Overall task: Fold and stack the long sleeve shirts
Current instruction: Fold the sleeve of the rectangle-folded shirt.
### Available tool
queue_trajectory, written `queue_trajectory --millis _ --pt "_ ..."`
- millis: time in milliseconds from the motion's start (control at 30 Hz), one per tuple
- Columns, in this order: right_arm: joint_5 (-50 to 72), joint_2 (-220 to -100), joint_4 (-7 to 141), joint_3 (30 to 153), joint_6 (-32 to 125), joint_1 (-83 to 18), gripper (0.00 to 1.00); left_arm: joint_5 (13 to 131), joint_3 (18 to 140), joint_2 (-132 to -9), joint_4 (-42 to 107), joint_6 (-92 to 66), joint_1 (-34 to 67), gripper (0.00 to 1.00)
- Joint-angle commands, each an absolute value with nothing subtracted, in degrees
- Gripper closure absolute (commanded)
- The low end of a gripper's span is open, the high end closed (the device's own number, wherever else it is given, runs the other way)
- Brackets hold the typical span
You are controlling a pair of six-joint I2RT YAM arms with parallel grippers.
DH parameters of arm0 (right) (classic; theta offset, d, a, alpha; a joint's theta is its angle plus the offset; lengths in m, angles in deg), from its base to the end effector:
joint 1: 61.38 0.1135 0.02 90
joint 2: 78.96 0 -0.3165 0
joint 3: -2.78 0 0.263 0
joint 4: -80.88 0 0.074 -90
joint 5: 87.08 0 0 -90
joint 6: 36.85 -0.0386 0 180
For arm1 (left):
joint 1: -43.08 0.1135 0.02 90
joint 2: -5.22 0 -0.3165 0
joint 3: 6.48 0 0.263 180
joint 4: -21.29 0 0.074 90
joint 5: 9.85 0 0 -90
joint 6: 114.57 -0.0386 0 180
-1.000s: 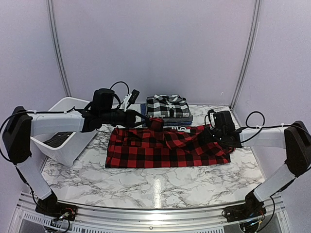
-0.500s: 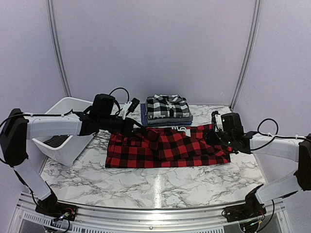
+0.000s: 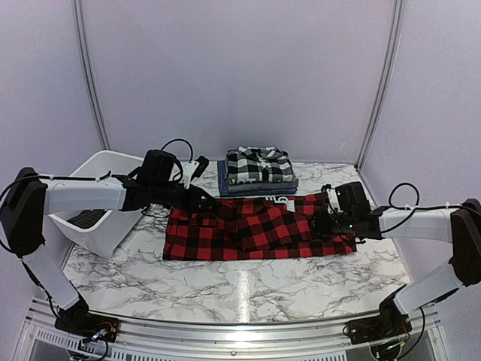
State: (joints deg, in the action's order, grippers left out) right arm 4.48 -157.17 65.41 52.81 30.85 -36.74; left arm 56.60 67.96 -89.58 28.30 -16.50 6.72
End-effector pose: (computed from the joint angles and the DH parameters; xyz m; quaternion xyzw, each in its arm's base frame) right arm 0.2437 0.1129 0.2214 -0.0241 0.9189 0.1682 0.3560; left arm 0.3051 -0.2437 0.2871 0.3072 0.7851 -0.3538 0.4051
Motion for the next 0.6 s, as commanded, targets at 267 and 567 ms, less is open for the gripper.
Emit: queue_trajectory --millis 267,567 --pt "8.0 -161.2 67.3 55.2 30.3 -34.1 0.57 78.8 55.2 -79.9 24.4 -10.1 7.4 0.49" --pt "9.3 -164.5 69.4 60.4 30.3 -32.2 0.57 85.6 63.1 -87.4 30.1 -6.2 -3.0 0.49"
